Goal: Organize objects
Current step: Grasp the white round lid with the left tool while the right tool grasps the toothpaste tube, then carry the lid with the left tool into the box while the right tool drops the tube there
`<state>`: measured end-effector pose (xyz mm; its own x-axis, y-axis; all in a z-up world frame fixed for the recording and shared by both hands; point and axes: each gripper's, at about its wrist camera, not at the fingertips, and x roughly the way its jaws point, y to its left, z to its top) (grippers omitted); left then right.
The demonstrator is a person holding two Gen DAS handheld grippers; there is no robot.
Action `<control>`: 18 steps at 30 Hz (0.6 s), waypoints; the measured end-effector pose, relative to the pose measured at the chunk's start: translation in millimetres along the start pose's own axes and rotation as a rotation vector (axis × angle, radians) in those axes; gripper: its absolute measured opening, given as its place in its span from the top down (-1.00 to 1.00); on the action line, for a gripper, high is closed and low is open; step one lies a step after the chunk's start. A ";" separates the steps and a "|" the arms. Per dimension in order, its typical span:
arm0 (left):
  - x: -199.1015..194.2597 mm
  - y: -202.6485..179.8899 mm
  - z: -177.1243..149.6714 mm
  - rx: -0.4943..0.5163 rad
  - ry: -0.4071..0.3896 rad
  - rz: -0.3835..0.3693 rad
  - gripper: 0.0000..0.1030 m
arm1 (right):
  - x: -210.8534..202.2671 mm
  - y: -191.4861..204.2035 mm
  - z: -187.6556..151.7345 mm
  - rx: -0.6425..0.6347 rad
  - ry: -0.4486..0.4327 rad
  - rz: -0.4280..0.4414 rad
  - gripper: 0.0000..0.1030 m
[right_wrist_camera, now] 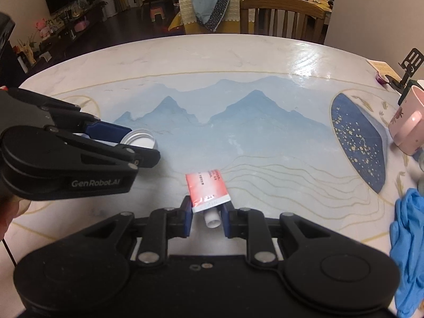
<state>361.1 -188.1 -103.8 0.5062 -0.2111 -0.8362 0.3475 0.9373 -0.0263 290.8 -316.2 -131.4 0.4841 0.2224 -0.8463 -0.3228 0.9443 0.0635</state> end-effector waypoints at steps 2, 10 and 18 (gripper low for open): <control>-11.6 1.9 -4.8 -0.009 -0.003 -0.004 0.27 | -9.0 4.8 -1.1 -0.001 -0.007 0.005 0.59; -61.2 14.2 -30.0 -0.043 -0.014 -0.007 0.27 | -44.2 36.6 -3.5 -0.032 -0.029 0.034 0.59; -111.0 38.8 -64.1 -0.097 -0.023 0.000 0.27 | -75.7 85.1 -6.5 -0.088 -0.046 0.064 0.59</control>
<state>267.7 -110.5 -47.2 0.5247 -0.2169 -0.8232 0.2700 0.9595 -0.0807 221.4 -254.2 -65.4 0.4961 0.2946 -0.8168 -0.4235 0.9033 0.0686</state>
